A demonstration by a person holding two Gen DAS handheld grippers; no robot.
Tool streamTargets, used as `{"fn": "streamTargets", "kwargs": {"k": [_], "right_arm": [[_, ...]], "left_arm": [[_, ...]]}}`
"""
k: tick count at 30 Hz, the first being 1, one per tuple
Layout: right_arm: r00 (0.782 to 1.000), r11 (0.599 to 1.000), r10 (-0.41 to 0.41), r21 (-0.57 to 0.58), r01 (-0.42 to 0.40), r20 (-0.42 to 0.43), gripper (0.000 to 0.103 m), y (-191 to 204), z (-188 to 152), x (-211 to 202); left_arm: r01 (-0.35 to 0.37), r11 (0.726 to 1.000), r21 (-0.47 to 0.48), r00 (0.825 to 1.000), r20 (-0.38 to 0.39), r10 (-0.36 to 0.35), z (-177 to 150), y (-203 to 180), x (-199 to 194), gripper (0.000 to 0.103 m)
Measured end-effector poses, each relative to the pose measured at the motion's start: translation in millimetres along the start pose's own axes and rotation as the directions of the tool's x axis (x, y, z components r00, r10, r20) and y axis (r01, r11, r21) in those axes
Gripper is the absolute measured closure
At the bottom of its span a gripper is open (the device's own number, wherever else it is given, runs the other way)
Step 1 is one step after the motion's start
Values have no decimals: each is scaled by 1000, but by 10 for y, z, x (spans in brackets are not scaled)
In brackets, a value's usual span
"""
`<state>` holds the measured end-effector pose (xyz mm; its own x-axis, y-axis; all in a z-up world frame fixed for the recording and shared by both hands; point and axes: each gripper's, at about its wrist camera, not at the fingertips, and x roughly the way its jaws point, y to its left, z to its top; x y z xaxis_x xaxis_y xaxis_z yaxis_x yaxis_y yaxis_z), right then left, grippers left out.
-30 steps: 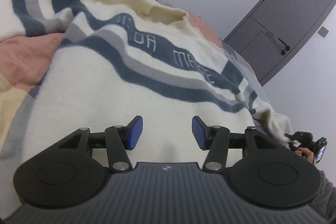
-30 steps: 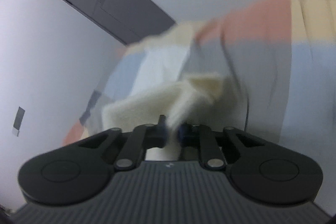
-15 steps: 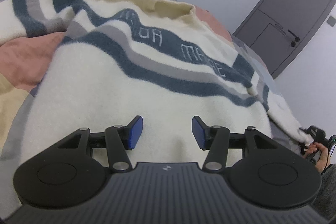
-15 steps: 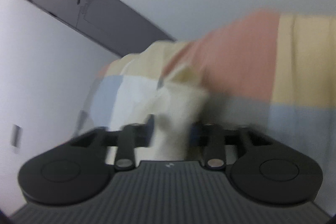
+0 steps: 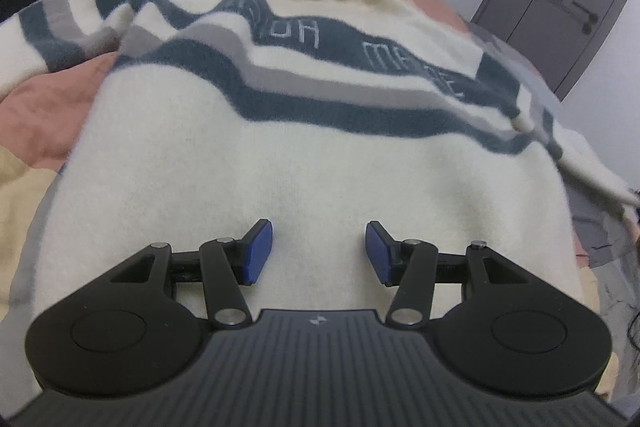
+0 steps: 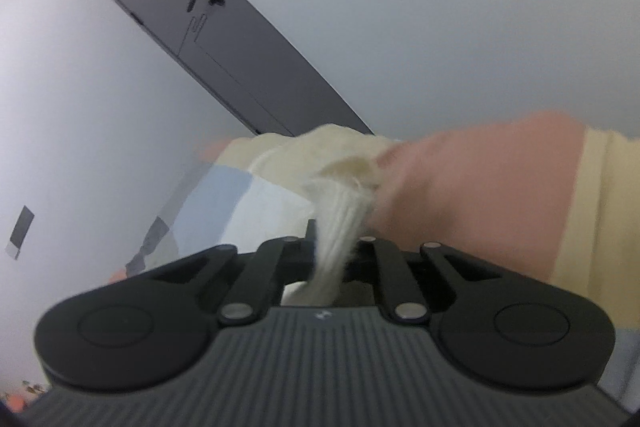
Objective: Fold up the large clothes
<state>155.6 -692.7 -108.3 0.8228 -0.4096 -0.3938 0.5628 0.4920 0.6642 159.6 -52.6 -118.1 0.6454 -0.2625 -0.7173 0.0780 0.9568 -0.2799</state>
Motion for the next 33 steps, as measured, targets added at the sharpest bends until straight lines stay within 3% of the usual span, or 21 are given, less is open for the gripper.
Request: {"fn": "streamTargets", "kwargs": {"k": [6, 11, 14, 16, 20, 24, 28, 31, 33], "right_arm": [[994, 986, 98, -137, -92, 38, 93, 637, 214, -217], [959, 905, 284, -338, -258, 28, 93, 1622, 232, -751], [901, 804, 433, -445, -395, -19, 93, 2260, 102, -1191], [846, 731, 529, -470, -495, -67, 93, 2644, -39, -1500], [742, 580, 645, -516, -630, -181, 93, 3271, -481, -2028], [659, 438, 678, -540, -719, -327, 93, 3685, -1130, -2465], [573, 298, 664, -533, -792, -480, 93, 3850, -1904, -2773], [528, 237, 628, -505, -830, -572, 93, 3808, -2474, -2910], [509, 208, 594, -492, -845, -623, 93, 3743, -2814, -2987]], "left_arm": [[26, 999, -47, 1000, -15, -27, 93, 43, -45, 43], [48, 997, -59, 999, -7, -48, 74, 70, -118, 43], [72, 994, -78, 997, 12, -72, 59, 86, -195, 43], [102, 991, -89, 995, 30, -100, 67, 114, -285, 43], [143, 984, -107, 987, 87, -134, 102, 212, -534, 43], [187, 973, -138, 974, 154, -165, 150, 403, -822, 43], [251, 947, -202, 952, 227, -204, 188, 689, -1084, 42], [345, 888, -304, 921, 292, -258, 207, 980, -1221, 42], [368, 867, -336, 905, 341, -252, 212, 1107, -1303, 42]]}}
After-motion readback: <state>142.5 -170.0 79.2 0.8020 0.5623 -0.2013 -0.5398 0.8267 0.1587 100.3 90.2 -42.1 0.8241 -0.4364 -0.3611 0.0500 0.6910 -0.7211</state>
